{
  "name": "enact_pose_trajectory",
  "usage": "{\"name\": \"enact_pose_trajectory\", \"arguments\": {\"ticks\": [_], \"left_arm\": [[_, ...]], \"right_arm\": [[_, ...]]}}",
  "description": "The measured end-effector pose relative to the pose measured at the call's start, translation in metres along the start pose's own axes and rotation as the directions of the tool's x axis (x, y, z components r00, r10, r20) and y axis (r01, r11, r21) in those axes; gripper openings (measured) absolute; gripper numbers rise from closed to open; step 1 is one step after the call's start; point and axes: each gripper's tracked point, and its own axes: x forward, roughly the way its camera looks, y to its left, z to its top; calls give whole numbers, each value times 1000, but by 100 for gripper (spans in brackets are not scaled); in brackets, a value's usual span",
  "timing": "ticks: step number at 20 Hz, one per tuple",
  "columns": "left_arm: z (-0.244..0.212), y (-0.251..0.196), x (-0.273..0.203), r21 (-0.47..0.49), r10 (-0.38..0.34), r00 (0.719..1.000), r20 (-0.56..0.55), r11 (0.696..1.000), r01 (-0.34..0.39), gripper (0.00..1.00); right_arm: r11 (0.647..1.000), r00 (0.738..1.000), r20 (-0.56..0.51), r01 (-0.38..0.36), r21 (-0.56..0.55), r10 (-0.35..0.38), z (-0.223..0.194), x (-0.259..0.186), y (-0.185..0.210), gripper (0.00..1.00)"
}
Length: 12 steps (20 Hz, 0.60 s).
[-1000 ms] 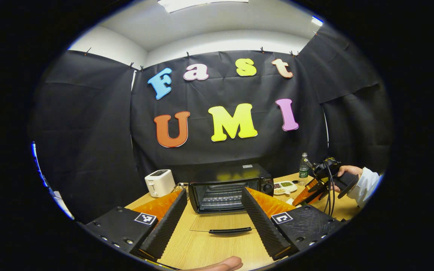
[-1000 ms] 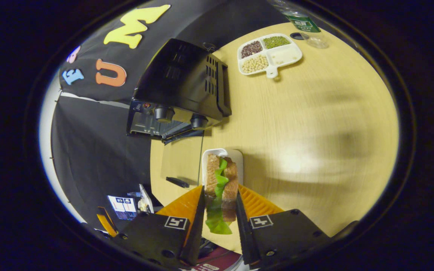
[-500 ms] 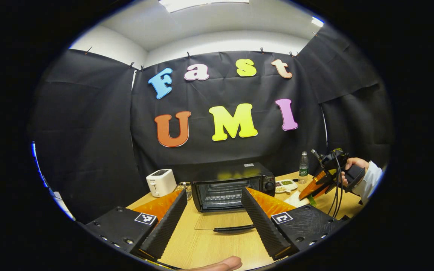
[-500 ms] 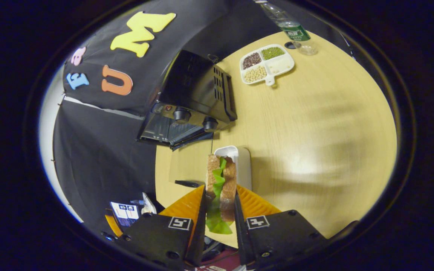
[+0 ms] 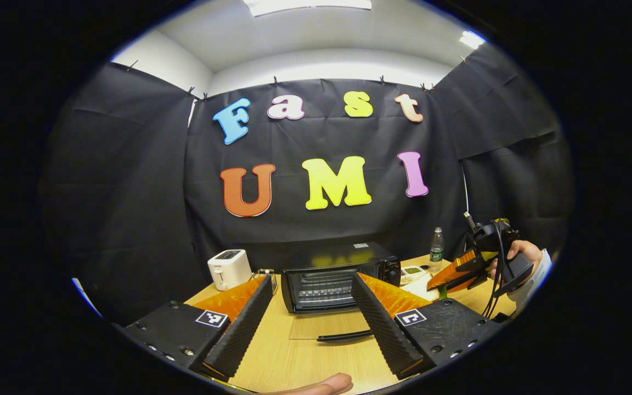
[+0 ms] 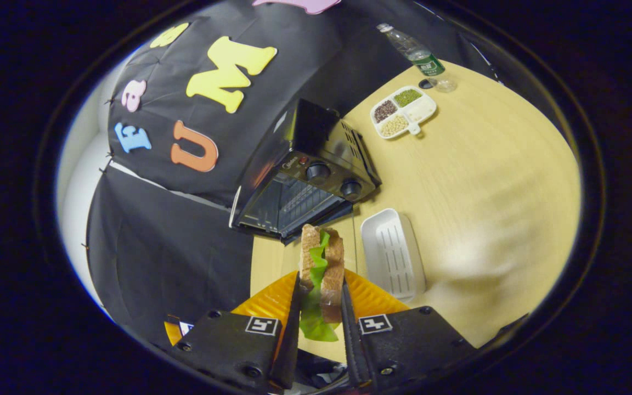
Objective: Open the electric oven with the left hand, put the food in, and close the electric oven.
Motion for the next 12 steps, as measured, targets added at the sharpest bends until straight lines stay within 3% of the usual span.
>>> {"name": "enact_pose_trajectory", "arguments": {"ticks": [3,7,12], "left_arm": [[-3,6,1,-6,-24,1000,10,1000,24,95],[-14,28,2,-37,-2,1000,-6,999,2,95],[-26,50,2,-78,-3,1000,-27,997,1,95]], "right_arm": [[998,990,132,-53,20,50,-7,26,16,37],[983,955,267,-159,86,132,-14,72,44,36],[960,924,360,-211,186,133,-21,140,66,36]]}}
